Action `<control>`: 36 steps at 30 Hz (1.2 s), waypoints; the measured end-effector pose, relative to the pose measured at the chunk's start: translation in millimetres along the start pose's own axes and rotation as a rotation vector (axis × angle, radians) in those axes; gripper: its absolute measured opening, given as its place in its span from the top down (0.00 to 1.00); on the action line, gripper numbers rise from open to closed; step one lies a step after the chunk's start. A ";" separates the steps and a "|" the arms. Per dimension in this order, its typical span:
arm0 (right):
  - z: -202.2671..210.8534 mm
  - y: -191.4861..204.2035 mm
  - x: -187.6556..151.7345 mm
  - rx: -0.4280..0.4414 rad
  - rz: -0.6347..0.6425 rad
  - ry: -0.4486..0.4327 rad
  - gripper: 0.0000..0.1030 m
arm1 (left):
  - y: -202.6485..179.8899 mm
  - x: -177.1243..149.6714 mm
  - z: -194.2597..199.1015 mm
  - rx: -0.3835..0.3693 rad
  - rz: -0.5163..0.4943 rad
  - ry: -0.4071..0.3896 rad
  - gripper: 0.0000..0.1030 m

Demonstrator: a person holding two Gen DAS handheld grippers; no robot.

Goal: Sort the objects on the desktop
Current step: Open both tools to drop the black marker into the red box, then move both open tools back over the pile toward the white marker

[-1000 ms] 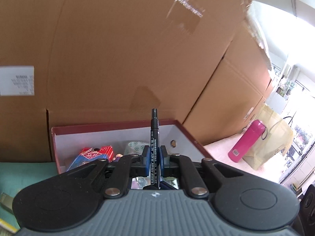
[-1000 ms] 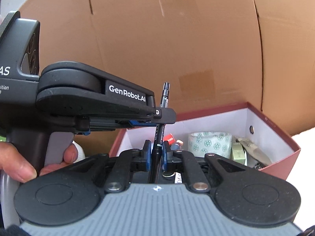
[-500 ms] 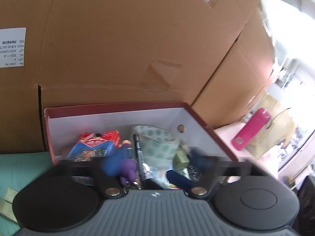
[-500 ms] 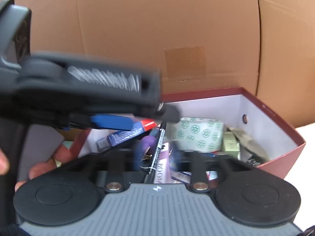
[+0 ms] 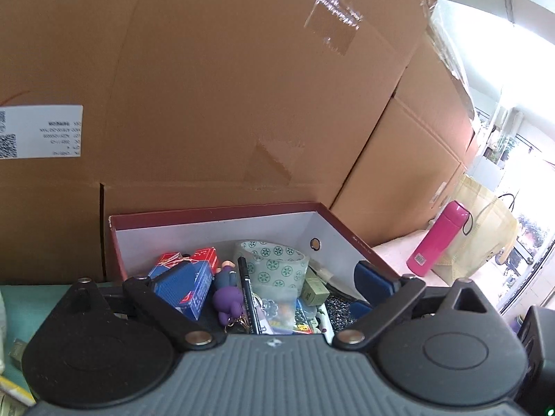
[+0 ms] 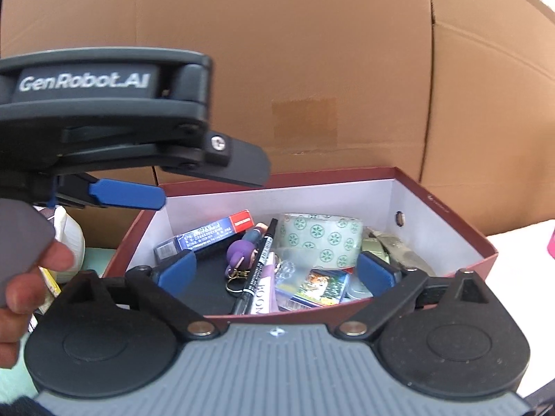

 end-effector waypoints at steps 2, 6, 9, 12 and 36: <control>5.2 -1.0 0.3 -0.003 -0.004 -0.007 0.04 | -2.4 -1.8 3.8 0.003 -0.003 0.009 0.02; 17.5 -1.0 3.1 -0.006 -0.011 -0.011 0.03 | -9.6 -7.7 13.7 0.007 -0.024 0.019 0.02; 29.3 0.9 4.3 -0.006 -0.013 -0.018 0.03 | -14.8 -13.9 22.2 0.008 -0.033 0.022 0.02; 41.7 4.8 4.3 0.006 -0.018 -0.018 0.03 | -20.2 -21.1 32.6 0.011 -0.043 0.023 0.02; 125.8 95.7 -56.5 0.170 0.103 0.098 0.02 | 6.7 -121.0 166.5 0.123 0.088 0.005 0.02</control>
Point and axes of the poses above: each gripper's, at about its wrist camera, not at the fingertips, and z roughly against the way its jaws point, y to its left, x to its top, the point moved 4 cm from there along -z, roughly the way its jaws point, and after that the axes turned 6 degrees about -x, right-handed, at the moved point
